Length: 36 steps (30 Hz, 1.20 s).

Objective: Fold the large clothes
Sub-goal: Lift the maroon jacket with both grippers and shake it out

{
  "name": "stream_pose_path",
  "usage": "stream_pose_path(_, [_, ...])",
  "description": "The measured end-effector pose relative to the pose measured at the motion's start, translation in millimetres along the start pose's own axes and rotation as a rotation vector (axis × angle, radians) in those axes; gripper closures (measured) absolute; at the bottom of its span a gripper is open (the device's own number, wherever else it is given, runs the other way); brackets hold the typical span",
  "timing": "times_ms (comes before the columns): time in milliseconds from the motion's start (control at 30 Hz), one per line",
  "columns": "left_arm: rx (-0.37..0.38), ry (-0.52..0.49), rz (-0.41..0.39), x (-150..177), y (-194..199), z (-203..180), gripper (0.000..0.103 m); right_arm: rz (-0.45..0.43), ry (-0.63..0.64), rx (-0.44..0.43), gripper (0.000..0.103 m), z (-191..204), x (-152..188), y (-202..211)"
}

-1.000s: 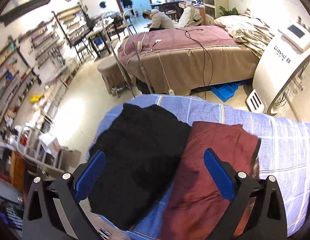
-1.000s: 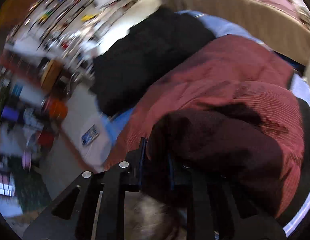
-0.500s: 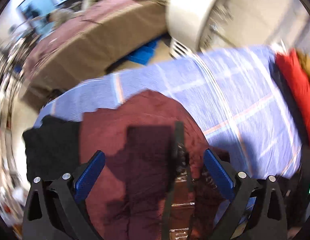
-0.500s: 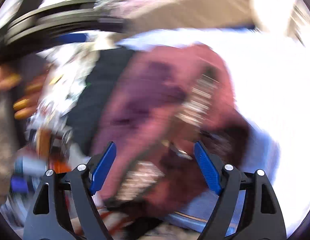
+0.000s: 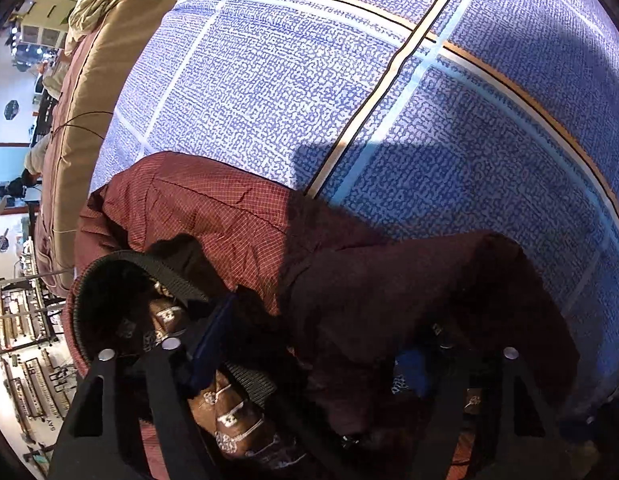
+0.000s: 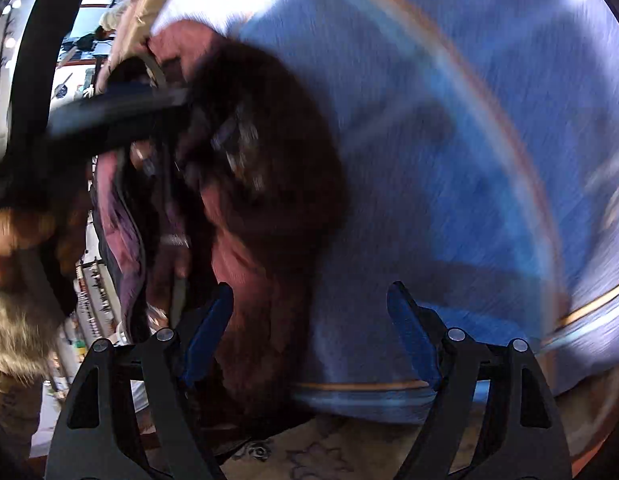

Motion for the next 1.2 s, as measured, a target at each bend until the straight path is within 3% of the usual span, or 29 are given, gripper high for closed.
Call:
stream_pose_path(67, [0.029, 0.026, 0.000, -0.3, -5.9, 5.1, 0.058, 0.033, 0.032, -0.030, 0.024, 12.8, 11.2, -25.4])
stream_pose_path(167, [0.069, 0.112, -0.005, -3.2, 0.8, 17.7, 0.072, -0.018, 0.073, 0.048, 0.022, 30.9, 16.5, -41.4])
stream_pose_path(200, [0.106, 0.168, -0.006, -1.9, 5.0, 27.7, 0.074, -0.022, 0.084, 0.056, 0.027, 40.0, 16.8, -42.6])
stream_pose_path(267, [0.173, 0.256, -0.020, 4.4, 16.0, 47.9, 0.082, -0.010, 0.126, -0.019, 0.042, 57.8, 18.9, -47.0])
stream_pose_path(333, [0.227, 0.333, -0.064, 15.8, 35.6, 74.1, 0.085, -0.010, 0.166, 0.058, 0.054, 68.7, 18.0, -55.2])
stream_pose_path(367, [0.229, 0.360, -0.109, 24.2, 50.5, 89.4, 0.087, -0.013, 0.159, 0.085, 0.078, 68.9, 15.2, -58.0])
stream_pose_path(400, [0.217, 0.384, -0.169, 34.3, 69.7, 108.6, 0.087, -0.015, 0.133, 0.075, 0.088, 68.2, 11.3, -55.8])
stream_pose_path(467, [0.212, 0.448, -0.280, 52.1, 108.4, 146.6, 0.090, -0.062, 0.099, 0.034, 0.094, 73.5, 1.4, -36.1])
stream_pose_path(567, [0.219, 0.577, -0.445, 71.5, 183.7, 204.3, 0.092, -0.251, 0.187, 0.032, 0.096, 115.4, -10.7, 36.6])
stream_pose_path(667, [0.202, 0.654, -0.609, 97.2, 260.0, 243.3, 0.093, -0.485, 0.385, 0.091, 0.097, 184.1, -12.5, 121.3])
stream_pose_path(733, [0.197, 0.691, -0.731, 131.9, 310.6, 262.1, 0.093, -0.633, 0.516, 0.103, 0.097, 231.3, -5.7, 174.9])
stream_pose_path(833, [0.183, 0.668, -0.864, 179.3, 373.9, 249.4, 0.093, -0.808, 0.706, 0.094, 0.097, 299.5, 16.3, 247.3])
stream_pose_path(933, [0.108, 0.597, -1.005, 221.6, 440.7, 212.1, 0.093, -0.913, 0.875, 0.055, 0.097, 341.8, 68.5, 304.1])
stream_pose_path(1067, [0.158, 0.564, -1.160, 260.2, 517.7, 195.6, 0.094, -1.025, 0.985, -0.043, 0.098, 351.4, 130.8, 389.9])
stream_pose_path(1133, [0.069, 0.520, -1.253, 274.1, 552.8, 179.4, 0.094, -1.066, 1.013, -0.116, 0.101, 361.3, 157.1, 424.3])
stream_pose_path(1200, [0.109, 0.473, -1.305, 277.6, 579.9, 173.1, 0.094, -1.122, 1.078, -0.204, 0.103, 366.2, 184.9, 458.4])
Point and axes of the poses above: each gripper's, at about its wrist camera, not at the fingertips, and y roughly against the way its jaws point, z to its left, x to its underside, the point moved 1 cm from there along -y, roughly the way its jaws point, and after that the axes turned 2 degrees about z, right-handed, at the moved point
